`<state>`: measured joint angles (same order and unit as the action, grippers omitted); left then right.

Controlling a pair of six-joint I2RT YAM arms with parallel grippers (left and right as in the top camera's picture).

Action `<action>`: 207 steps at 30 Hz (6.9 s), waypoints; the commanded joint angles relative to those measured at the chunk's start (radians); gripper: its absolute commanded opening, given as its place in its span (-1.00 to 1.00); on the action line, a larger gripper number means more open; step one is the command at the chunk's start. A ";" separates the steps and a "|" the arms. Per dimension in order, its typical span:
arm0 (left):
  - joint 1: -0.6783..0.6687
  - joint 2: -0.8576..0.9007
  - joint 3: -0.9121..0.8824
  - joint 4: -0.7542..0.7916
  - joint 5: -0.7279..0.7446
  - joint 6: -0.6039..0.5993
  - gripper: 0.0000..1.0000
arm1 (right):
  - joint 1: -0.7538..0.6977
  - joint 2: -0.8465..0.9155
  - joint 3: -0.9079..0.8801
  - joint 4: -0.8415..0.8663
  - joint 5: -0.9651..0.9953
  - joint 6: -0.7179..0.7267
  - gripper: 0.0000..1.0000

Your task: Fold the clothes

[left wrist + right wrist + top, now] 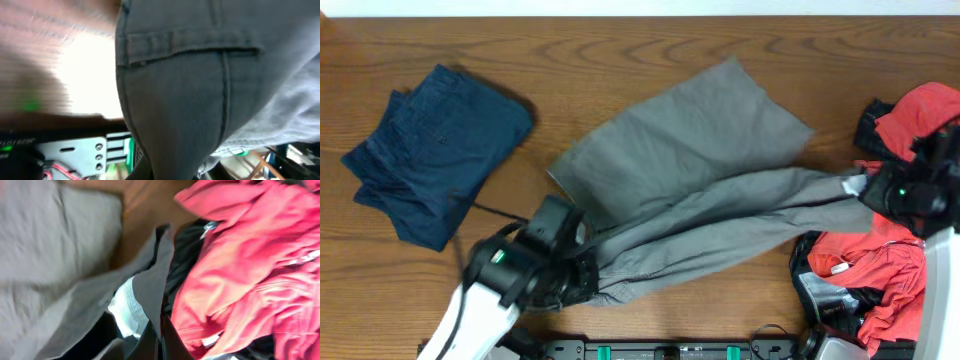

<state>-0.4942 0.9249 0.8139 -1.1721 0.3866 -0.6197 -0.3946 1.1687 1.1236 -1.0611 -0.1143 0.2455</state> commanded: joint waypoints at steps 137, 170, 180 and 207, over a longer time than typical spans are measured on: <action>-0.001 0.066 0.002 0.314 -0.147 -0.047 -0.87 | 0.024 0.092 -0.388 0.572 -0.280 0.246 -0.98; 0.049 0.226 0.002 0.608 -0.729 -0.336 -0.87 | 0.298 0.386 0.058 0.836 -0.180 0.095 -0.98; 0.140 0.436 0.002 0.657 -0.728 -0.420 -0.87 | 0.377 0.595 0.058 1.071 -0.181 0.143 -0.98; 0.158 0.435 -0.052 0.630 -0.538 -0.456 0.98 | 0.518 0.600 0.058 0.769 -0.404 -0.060 -0.42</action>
<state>-0.3420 1.3090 0.8021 -0.5632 -0.2134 -1.0767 0.0753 1.7836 1.1713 -0.2474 -0.4999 0.2947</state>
